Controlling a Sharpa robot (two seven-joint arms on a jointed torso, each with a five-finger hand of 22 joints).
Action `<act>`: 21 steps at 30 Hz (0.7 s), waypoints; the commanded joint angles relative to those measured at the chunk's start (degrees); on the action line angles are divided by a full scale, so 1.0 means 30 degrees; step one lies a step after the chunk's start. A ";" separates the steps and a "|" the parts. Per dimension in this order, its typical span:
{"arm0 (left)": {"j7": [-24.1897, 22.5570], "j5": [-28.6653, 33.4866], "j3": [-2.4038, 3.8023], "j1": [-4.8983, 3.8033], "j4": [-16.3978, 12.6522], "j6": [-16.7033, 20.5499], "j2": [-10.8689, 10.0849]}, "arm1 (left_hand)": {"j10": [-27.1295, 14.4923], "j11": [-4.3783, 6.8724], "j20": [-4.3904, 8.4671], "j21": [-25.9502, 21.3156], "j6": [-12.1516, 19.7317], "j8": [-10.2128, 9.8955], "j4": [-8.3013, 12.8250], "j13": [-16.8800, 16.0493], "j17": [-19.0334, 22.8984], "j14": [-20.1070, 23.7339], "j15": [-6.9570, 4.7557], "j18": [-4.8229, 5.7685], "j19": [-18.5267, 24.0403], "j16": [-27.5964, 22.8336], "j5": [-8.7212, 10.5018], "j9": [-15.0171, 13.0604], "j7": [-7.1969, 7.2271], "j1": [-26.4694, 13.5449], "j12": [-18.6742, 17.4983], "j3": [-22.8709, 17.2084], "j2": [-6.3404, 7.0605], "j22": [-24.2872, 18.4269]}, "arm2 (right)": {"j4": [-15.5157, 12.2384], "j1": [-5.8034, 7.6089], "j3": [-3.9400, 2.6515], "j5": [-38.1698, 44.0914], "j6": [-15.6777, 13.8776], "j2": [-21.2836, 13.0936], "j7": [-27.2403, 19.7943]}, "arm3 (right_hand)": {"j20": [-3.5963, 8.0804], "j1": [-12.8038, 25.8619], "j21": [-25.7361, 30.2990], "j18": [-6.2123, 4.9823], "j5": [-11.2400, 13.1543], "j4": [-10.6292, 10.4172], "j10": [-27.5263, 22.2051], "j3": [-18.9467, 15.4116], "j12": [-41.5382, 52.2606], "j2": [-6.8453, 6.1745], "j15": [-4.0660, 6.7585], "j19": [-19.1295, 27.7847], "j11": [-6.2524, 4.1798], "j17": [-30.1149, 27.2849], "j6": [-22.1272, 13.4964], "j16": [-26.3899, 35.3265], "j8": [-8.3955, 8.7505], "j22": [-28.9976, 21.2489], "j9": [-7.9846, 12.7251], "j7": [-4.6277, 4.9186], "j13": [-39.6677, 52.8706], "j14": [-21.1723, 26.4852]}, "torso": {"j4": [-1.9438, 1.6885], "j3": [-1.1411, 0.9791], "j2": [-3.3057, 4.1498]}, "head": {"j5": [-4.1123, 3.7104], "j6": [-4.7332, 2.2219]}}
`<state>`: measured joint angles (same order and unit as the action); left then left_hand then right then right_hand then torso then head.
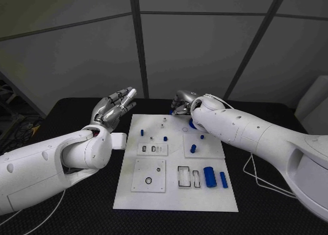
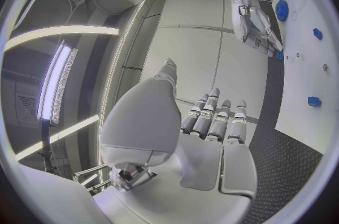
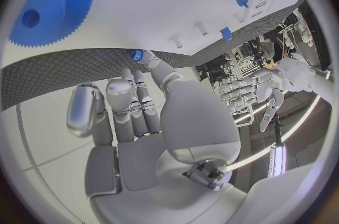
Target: Assemble the parts on the task board
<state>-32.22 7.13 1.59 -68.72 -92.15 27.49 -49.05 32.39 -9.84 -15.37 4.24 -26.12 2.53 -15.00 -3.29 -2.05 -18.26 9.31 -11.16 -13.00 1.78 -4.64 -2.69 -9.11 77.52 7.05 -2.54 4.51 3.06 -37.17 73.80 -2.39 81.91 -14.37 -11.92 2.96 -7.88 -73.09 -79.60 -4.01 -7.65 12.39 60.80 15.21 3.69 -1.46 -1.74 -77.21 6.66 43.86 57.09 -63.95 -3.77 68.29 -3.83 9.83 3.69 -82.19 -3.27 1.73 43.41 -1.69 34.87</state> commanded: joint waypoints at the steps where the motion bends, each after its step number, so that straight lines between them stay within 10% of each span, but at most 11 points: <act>1: -0.0057 -0.0165 0.0023 -0.0051 -0.0090 -0.0248 0.0024 | -0.0034 -0.0109 -0.0027 0.0102 -0.0141 0.0061 0.0144 -0.0027 -0.0017 -0.0081 -0.0006 0.0320 -0.0103 0.0092 -0.0029 -0.0026 -0.1096 0.0011 0.0057 -0.0008 -0.0123 0.0027 | 0.0052 0.0060 -0.0011 0.0268 0.0325 0.0061 0.0138 | 0.0044 0.0060 -0.0066 -0.0153 0.0102 -0.0145 0.0054 0.0023 -0.0057 0.0258 0.0090 -0.0110 -0.0020 0.0048 0.0157 -0.0082 -0.0003 0.0027 -0.0005 0.0016 -0.0003 -0.0093 | -0.0071 0.0031 0.0108 | -0.0034 -0.0030; 21: -0.0011 -0.0165 0.0023 -0.0166 -0.0215 -0.0256 0.0046 | -0.0020 -0.0122 -0.0029 0.0117 -0.0165 0.0065 0.0190 -0.0029 -0.0018 -0.0094 0.0002 0.0322 -0.0116 0.0093 -0.0036 -0.0029 -0.1110 0.0036 0.0071 -0.0012 -0.0150 0.0033 | 0.0509 0.0104 -0.0013 0.0317 0.0564 0.0248 0.0505 | 0.0075 0.0524 -0.0174 -0.0109 -0.0435 -0.0927 0.0186 0.0038 -0.0027 0.0736 0.0136 -0.0262 -0.0081 0.0242 0.0352 -0.0249 0.0001 0.0249 -0.0003 -0.0070 0.0011 -0.0139 | -0.0093 0.0042 0.0166 | 0.0022 0.0044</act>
<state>-32.08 7.13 1.58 -69.08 -92.62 27.42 -48.95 32.39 -9.84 -15.37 4.24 -26.33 2.53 -14.66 -3.29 -2.04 -18.26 9.31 -11.16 -13.00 1.78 -4.64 -2.69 -8.89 77.52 7.05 -2.55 4.51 3.11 -35.70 73.93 -2.40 82.39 -13.50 -11.27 3.95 -7.47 -71.39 -79.86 -4.00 -8.78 9.97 61.01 15.31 3.69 0.25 -1.53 -77.62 6.45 44.55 57.69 -64.45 -3.77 68.99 -3.82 9.61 3.69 -82.40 -3.54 1.83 43.85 -1.60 34.96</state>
